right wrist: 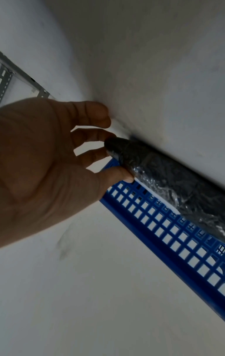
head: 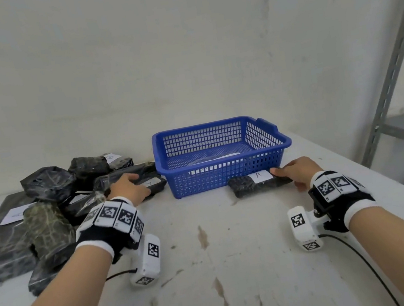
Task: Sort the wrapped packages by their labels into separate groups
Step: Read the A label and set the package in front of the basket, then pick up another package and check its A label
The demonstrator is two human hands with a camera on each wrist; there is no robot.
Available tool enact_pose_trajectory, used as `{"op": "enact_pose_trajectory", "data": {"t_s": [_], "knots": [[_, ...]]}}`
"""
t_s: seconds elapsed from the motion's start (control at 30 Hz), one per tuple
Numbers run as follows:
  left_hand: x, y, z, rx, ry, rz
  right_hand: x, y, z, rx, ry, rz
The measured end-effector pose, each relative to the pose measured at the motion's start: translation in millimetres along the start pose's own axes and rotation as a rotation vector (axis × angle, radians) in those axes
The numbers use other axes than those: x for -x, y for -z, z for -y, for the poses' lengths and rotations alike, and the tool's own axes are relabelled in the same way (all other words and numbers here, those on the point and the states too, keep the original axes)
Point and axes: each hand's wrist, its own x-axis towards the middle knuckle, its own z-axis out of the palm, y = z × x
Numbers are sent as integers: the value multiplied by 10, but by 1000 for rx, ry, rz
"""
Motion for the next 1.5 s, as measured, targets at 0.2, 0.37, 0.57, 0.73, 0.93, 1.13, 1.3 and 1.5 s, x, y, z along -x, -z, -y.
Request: {"op": "enact_pose_trajectory", "data": {"t_s": [0.2,0.37,0.57,0.73,0.93,1.13,1.3,1.5], "knots": [[-256,-102,-61,-327,59,102,-57,40,-40,-20,-7,58],[-415,-121,26,-471,65,96,-75,68,-37,-21,-23,61],[-300,87,-53,-374,13,103,-21,247,62,-22,-80,-148],[-100,519,-89,-182,-121,7,225,339,452,-134,92,-246],[485,1033,-255,282,-294,-3,1047,187,1278,-348,480,-40],[1083,1360,-355,552,-604,28,1652,-174,1849,-520,735,302],[1198,1481,-350,526,-677,44,1748,-397,1992,-713,812,489],[1231,1560,-321,589,-711,39,1704,-474,1996,-780,907,568]]}}
